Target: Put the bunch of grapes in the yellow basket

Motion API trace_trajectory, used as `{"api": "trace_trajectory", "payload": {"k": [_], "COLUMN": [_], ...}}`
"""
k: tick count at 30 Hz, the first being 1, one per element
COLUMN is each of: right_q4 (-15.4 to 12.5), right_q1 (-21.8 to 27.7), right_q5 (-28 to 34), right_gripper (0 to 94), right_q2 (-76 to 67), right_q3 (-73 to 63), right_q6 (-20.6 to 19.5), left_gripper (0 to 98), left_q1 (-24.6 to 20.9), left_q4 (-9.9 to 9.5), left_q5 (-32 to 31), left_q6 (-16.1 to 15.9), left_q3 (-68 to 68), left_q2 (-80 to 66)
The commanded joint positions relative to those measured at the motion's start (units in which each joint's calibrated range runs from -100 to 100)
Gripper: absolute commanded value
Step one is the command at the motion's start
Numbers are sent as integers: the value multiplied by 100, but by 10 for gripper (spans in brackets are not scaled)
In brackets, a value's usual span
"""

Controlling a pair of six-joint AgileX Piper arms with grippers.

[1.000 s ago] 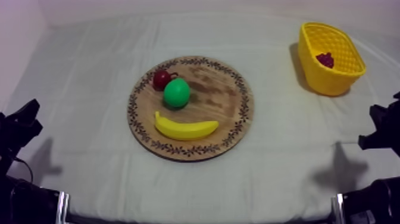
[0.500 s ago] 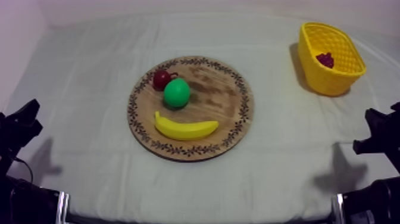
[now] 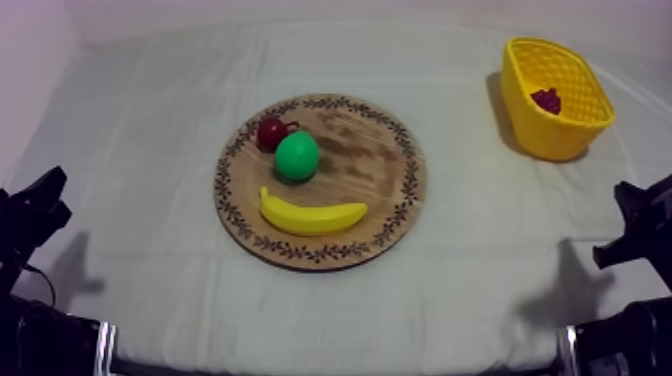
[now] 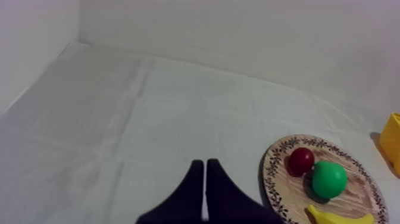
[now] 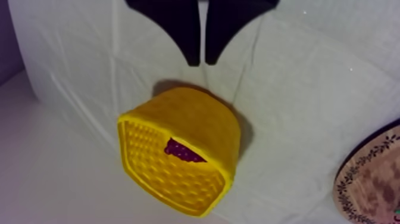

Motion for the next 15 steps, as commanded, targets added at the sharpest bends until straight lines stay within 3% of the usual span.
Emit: {"api": "trace_trajectory", "payload": {"k": [1,15], "right_q4": [0,0], "right_q1": [-1,-1], "right_q5": [-1,-1], "right_gripper": [5,5], "right_q2": [0,0], "right_q3": [2,2], "right_q6": [-397,-473], "left_gripper": [1,1], "left_q1": [0,0], "left_q4": [-2,-2], "left_q5": [-1,-1], "left_q6": [0,1], "left_q3": [-2,-2], "left_q2": [0,0]}}
